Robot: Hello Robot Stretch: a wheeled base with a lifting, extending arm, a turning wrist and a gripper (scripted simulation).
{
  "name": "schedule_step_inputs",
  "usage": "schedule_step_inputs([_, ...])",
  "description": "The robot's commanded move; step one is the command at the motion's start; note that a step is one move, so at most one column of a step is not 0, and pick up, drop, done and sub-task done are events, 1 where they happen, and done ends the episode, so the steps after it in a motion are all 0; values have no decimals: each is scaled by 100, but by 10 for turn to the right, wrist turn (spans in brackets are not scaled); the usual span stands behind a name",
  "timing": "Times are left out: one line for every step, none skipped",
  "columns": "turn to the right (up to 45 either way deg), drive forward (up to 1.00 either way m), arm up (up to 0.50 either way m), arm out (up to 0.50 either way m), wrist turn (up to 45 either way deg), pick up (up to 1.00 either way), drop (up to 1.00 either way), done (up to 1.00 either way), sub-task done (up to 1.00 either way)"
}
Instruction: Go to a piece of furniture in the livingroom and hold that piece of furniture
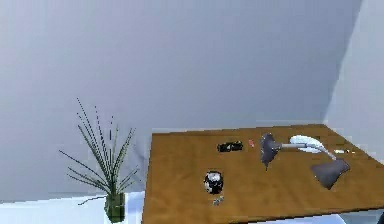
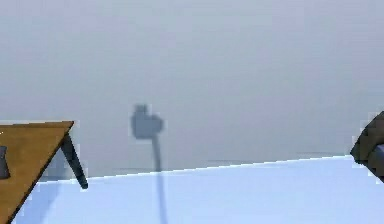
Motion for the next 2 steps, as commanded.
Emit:
schedule_step_inputs([0,40,0,0,0,0,0,0,0])
schedule_step_inputs([-450,0,0,0,0,0,0,0,0])
